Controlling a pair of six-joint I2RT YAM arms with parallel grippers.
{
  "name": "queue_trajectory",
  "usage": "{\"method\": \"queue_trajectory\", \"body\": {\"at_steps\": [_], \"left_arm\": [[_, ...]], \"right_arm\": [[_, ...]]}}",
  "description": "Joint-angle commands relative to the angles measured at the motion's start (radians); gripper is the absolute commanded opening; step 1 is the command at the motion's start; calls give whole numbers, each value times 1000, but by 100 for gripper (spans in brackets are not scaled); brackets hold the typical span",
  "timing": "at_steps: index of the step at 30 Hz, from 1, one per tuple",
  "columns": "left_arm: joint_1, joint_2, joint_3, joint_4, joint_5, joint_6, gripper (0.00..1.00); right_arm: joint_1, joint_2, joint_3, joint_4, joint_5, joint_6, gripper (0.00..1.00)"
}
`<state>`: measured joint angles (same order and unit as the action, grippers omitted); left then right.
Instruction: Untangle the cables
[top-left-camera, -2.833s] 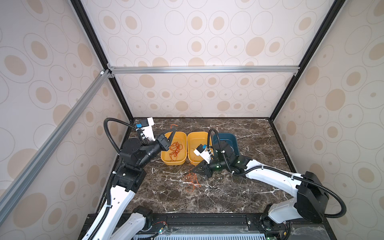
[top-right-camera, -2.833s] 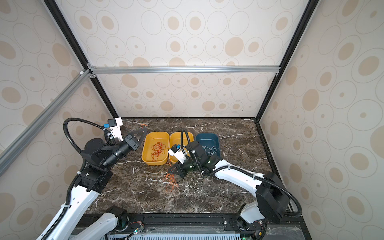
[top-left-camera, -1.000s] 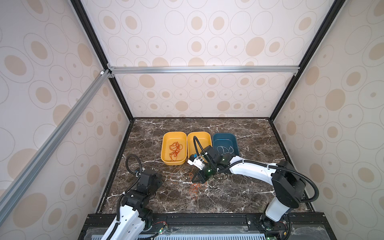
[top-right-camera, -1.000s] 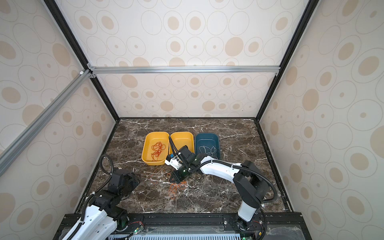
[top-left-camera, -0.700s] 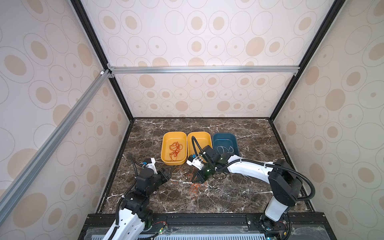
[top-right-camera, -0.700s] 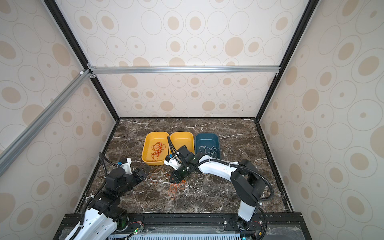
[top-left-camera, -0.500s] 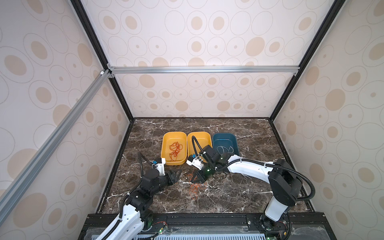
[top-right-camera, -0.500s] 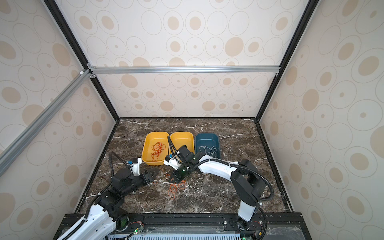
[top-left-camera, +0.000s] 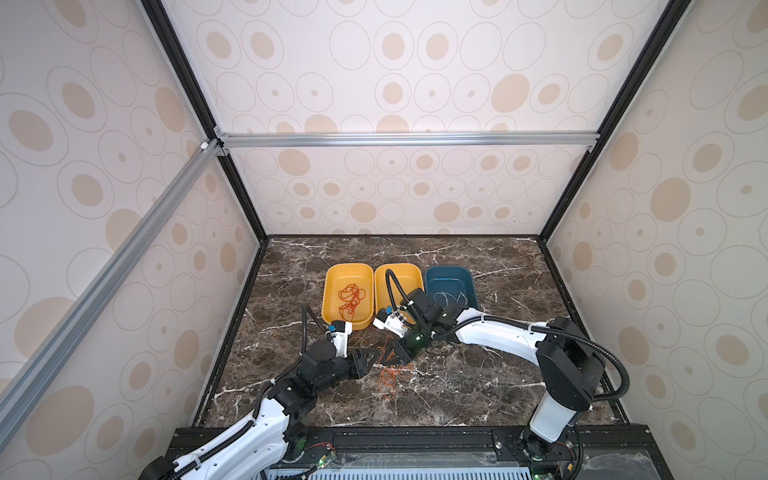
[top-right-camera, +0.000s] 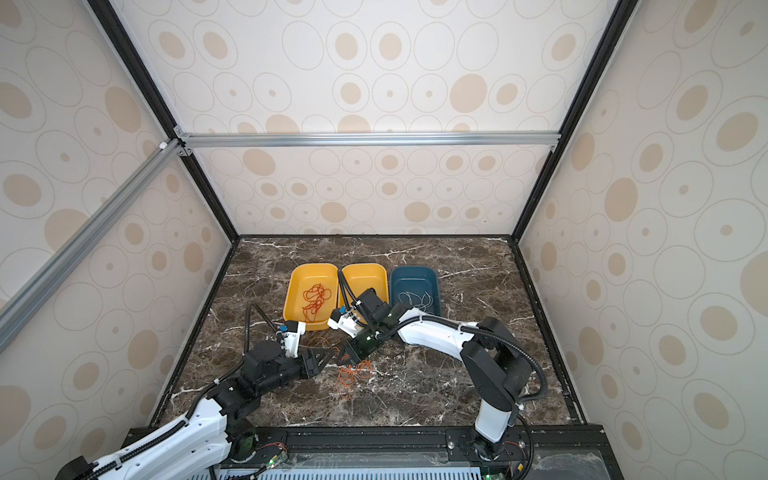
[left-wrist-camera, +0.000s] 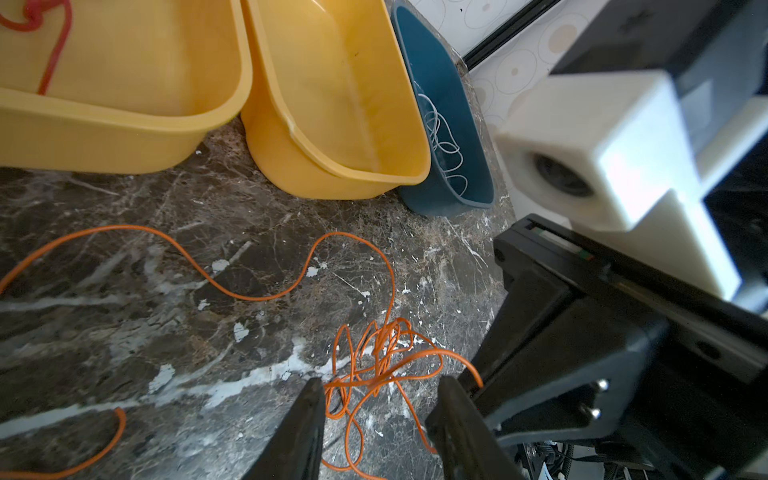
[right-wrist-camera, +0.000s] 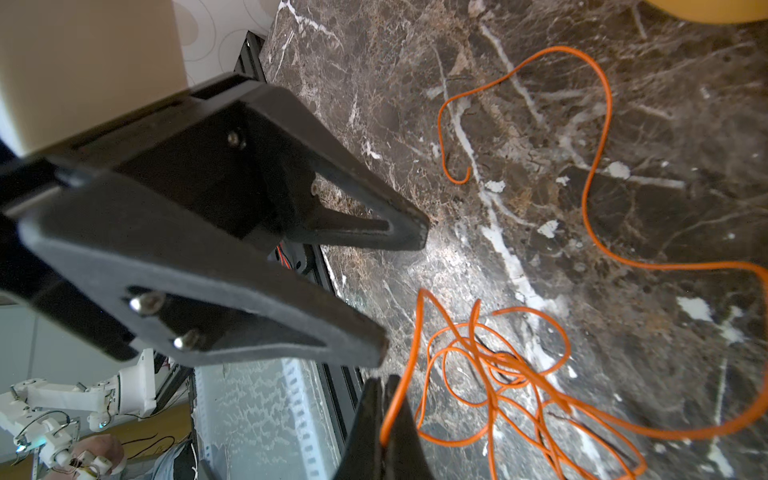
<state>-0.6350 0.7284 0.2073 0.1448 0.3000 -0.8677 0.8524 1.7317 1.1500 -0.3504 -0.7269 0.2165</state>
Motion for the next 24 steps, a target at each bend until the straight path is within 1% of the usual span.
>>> {"method": "queue_trajectory", "body": {"at_steps": [1,8,11,17,20,24], "left_arm": [[-6,27,15,5,-47,41,43],[-8,83,19,84,-53,45,41],[-9,110,26,116,-36,50,41],[-12,164,54,125,-20,80,40],[-12,169,58,130,-22,85,37],[-14,177,66,130,-20,89,28]], "right_arm": [[-3,12,27,2,-25,-8,0],[-4,22,37,-2,-38,-8,0],[-3,24,39,-1,-42,-8,0],[-3,37,56,-13,-49,-19,0],[-3,42,65,-24,-48,-25,0],[-3,46,66,-27,-38,-29,0]]}}
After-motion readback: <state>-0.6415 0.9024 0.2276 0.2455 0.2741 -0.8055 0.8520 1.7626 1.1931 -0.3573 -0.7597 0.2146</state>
